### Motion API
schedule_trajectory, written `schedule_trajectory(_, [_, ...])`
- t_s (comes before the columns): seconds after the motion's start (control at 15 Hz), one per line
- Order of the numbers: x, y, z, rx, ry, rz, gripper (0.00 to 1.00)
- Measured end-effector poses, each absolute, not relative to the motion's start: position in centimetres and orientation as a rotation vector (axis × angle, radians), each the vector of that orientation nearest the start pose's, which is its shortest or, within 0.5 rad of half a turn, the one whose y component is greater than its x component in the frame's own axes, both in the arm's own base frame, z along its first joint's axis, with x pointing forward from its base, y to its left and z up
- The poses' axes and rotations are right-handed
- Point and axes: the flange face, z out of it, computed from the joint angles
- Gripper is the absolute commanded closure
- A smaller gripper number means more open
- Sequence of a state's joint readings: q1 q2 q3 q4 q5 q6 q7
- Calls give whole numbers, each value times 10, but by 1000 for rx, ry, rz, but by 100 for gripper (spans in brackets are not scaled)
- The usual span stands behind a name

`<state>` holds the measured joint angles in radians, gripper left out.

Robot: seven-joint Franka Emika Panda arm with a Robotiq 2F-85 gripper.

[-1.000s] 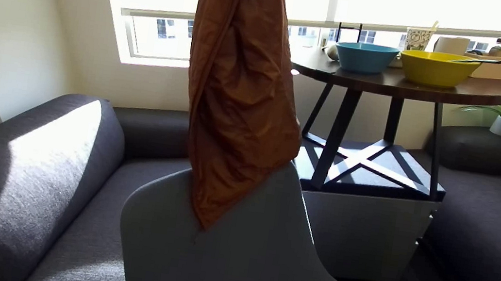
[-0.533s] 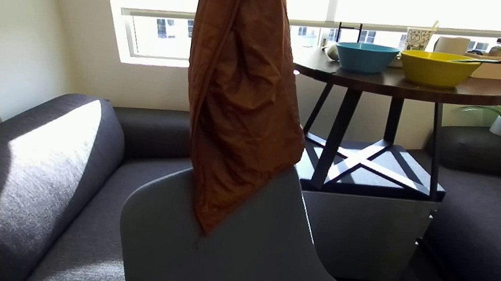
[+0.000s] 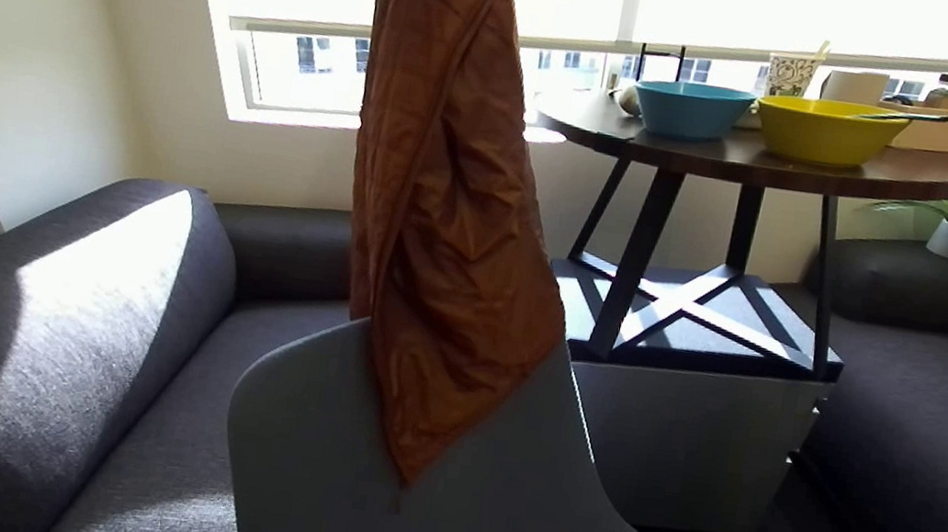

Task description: Put the brown material on the backrest of the grey chair

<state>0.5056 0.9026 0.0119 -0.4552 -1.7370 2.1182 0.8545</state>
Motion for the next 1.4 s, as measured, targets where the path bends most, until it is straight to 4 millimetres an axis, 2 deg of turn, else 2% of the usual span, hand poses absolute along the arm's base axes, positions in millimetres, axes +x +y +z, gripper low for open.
schedule_trajectory(0.2, [710, 337, 651, 1575, 5, 1598, 99])
schedule_trajectory(0.47, [713, 329, 618, 1673, -211, 1461, 99])
schedule_trajectory(0.6, [708, 332, 617, 1690, -293, 1463, 99])
schedule_trajectory(0.8, [701, 346, 619, 1742, -287, 1488, 99])
schedule_trajectory(1.2, [684, 405, 596, 1914, -118, 1529, 97])
schedule_trajectory(1.4, [681, 413, 591, 1929, -103, 1526, 99])
